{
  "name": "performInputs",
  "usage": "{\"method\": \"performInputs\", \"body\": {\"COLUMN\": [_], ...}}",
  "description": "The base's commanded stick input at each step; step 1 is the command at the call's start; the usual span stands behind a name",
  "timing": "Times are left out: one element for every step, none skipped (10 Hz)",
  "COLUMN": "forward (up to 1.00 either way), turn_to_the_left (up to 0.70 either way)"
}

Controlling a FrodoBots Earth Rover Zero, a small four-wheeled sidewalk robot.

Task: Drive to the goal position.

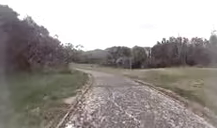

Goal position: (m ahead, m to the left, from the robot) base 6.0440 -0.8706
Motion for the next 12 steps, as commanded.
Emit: {"method": "performInputs", "body": {"forward": [0.85, 0.85, 0.85, 0.85, 0.85, 0.85, 0.85, 0.85, 0.85, 0.85, 0.85, 0.85], "turn_to_the_left": [0.0, 0.0, 0.0, 0.0, 0.0, 0.0, 0.0, 0.0, 0.0, 0.0, 0.0, 0.0]}}
